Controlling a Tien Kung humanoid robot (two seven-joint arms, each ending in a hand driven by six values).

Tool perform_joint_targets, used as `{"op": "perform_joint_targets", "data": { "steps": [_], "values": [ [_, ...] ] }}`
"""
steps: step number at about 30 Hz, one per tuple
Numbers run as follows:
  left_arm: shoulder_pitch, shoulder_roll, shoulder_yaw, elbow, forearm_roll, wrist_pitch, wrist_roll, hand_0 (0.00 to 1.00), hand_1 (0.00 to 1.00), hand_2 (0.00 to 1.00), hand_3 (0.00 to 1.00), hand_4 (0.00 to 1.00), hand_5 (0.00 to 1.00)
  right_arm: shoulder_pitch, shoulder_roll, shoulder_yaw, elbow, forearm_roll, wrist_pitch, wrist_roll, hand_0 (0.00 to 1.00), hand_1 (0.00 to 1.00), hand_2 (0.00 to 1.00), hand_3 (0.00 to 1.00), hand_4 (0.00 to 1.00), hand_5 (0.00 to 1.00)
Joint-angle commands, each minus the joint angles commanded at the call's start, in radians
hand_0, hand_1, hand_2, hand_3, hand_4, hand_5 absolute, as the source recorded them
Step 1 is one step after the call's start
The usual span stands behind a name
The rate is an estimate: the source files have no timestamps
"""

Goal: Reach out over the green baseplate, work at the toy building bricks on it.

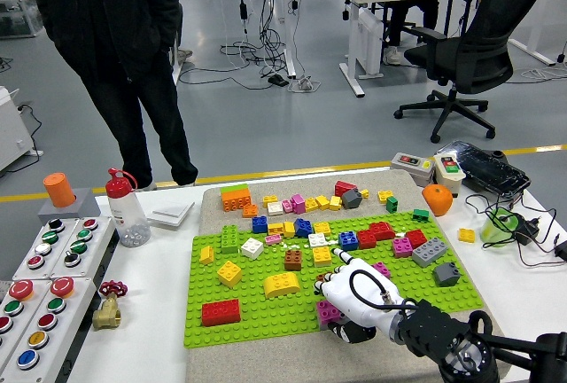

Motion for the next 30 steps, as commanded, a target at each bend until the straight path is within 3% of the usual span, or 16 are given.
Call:
{"op": "perform_joint_targets", "data": {
  "steps": [22,30],
  "values": [
    [-0.001,0.0,-0.001,0.001,0.001,-0.001,-0.001,0.634,0.6,0.61,0.443,0.353,0.987,0.003,-0.001,0.01,0.028,0.0,-0.001,-0.001,0.998,0.656,0.727,0.783,0.716,0.387],
    [-0.001,0.0,-0.001,0.001,0.0,-0.001,-0.003,0.634,0.6,0.609,0.444,0.353,0.987,-0.026,-0.035,0.061,0.127,0.0,-0.004,0.001,0.998,0.661,0.73,0.788,0.72,0.391]
  ]
}}
